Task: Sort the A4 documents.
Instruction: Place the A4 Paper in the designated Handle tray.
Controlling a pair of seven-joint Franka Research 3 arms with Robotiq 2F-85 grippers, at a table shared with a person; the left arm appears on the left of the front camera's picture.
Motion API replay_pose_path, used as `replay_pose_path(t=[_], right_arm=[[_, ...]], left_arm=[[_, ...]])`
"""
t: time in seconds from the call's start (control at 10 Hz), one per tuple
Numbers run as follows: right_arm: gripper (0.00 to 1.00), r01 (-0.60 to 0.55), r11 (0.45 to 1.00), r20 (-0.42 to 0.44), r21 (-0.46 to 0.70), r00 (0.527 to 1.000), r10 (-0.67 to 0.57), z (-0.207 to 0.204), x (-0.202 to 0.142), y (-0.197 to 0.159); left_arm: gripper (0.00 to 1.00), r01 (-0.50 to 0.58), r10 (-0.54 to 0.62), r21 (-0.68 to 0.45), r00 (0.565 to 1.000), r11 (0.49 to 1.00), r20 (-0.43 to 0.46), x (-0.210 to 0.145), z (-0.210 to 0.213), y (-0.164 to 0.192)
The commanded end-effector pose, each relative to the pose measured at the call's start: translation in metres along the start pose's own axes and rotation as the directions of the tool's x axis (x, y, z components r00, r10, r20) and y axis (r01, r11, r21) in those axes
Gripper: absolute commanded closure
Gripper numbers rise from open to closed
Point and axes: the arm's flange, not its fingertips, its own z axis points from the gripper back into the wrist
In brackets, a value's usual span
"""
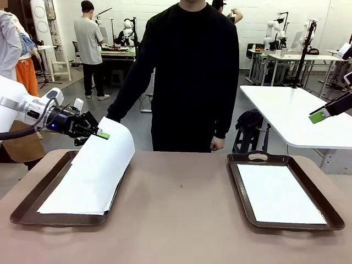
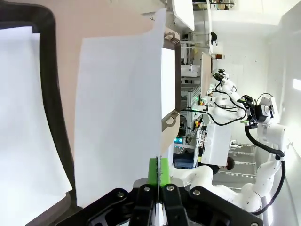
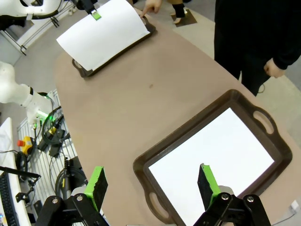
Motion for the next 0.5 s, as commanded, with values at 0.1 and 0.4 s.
replay_pose_path(t=[0.1,0.4], right_arm=[[0.00,-0.003,1.000,0.003,0.006,1.000,0.003,-0.001,0.000,0.000],[0.00,-0.003,1.000,0.003,0.006,1.000,0.003,-0.001,0.000,0.000]], left_arm=[[0.99,-0.007,0.011,0.075,0.999,0.997,-0.049,0.001,0.001,0.023],[0.99,0.009,-0.005,0.184,1.000,0.983,-0.023,0.007,0.016,0.031]])
